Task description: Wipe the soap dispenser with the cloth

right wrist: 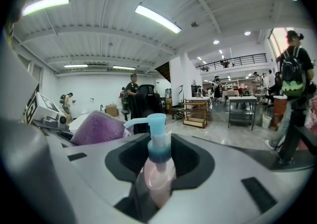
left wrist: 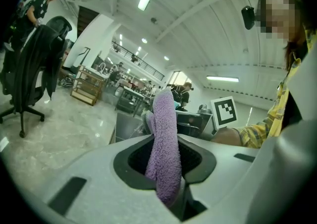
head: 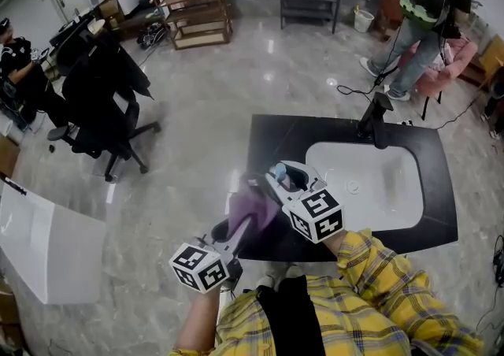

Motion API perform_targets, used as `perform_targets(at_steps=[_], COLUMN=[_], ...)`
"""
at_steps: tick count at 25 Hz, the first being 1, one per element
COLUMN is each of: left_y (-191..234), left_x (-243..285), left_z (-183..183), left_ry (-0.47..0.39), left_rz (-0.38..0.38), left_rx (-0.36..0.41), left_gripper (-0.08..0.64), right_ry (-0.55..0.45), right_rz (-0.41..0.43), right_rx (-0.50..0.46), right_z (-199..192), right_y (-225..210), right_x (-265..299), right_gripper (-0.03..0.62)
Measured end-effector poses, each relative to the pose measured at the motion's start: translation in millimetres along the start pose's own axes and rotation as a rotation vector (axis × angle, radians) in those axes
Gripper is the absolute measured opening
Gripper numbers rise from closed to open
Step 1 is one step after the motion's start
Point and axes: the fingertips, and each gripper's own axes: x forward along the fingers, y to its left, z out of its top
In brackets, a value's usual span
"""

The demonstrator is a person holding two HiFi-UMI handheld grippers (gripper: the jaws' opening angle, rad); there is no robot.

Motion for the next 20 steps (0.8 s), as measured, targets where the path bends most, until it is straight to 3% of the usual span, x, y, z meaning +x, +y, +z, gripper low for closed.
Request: perform_targets(at_steps=[3,6,9,13,20], left_y=[-3,-9,-12,-15,-30], left_x=[2,4,6,7,25], left_z=[3,5,5,15,21], left_ry=[-0.002,0.002,0.008,-0.048,-0.066], left_rz=[-0.024,-0.057,-0.084,-0.126,-0.248], left_rx=[-0.019,-0.037,-0.054,-0.126,-0.238], left_gripper=[0.075,0.077,0.077,0.077,0.075], right_ry=[-0.003,-0.007,-0.018,-0.049,-0.113], right_rz=[-0.022,0.013,0.081,0.125,0.077], right_rx=[0.017,0.042,0.037,0.034,0.116], right_z=[1,2,4,4,7], right_y=[-1,2,10,14,-8], right_x=[1,0,-9,-28,-65], right_gripper=[0.123,0.123,0.207,0.242,0.242])
